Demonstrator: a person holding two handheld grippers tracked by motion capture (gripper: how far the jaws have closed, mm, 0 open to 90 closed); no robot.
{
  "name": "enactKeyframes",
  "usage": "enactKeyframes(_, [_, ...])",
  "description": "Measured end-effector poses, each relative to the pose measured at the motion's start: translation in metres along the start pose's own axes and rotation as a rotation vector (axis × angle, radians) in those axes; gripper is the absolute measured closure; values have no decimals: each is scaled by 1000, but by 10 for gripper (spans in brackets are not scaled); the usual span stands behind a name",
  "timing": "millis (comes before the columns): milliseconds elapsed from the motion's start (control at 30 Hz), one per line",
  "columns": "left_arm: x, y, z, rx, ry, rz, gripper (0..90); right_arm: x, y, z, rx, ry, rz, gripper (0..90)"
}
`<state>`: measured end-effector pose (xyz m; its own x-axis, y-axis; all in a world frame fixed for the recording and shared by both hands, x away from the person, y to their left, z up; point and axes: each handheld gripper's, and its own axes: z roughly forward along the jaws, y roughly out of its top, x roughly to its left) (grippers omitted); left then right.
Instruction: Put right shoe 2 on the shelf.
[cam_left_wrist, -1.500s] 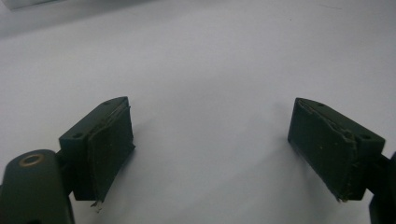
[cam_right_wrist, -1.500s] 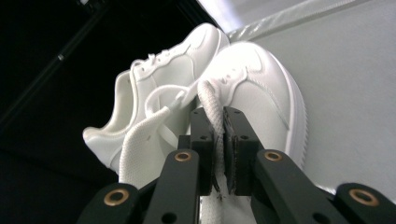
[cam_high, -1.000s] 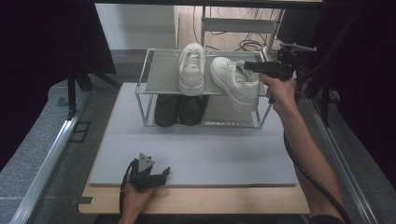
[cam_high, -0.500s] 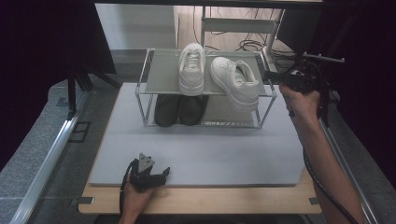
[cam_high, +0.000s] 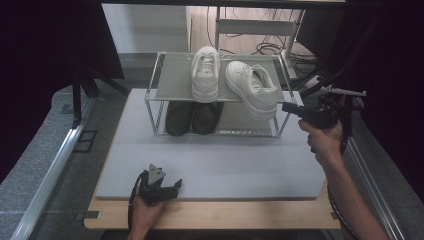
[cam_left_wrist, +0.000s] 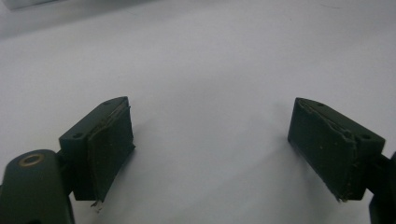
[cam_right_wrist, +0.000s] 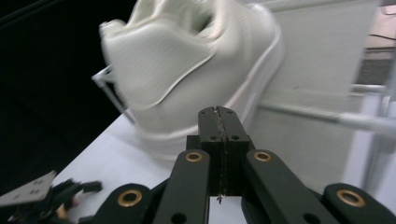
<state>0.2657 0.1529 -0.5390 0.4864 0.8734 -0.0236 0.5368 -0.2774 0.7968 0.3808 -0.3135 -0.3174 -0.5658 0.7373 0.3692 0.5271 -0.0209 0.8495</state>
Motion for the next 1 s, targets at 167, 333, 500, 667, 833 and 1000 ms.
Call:
enactKeyframes(167, [0, 0, 0, 0, 0, 0, 139, 8, -11, 6, 19, 18, -37, 900])
enactKeyframes(333, [0, 0, 0, 0, 0, 0, 139, 10, -13, 11, 19, 24, -49, 900])
enactKeyframes(500, [0, 0, 0, 0, 0, 0, 139, 14, -12, 15, 17, 28, -50, 900])
enactKeyframes(667, [0, 0, 0, 0, 0, 0, 139, 23, -9, 30, 26, 24, -73, 900])
enactKeyframes(833, [0, 0, 0, -2, -2, -2, 139, 26, -5, 44, 33, 23, -76, 900])
enactKeyframes(1000, [0, 0, 0, -3, -1, -2, 139, 28, 0, 55, 29, 21, -70, 900])
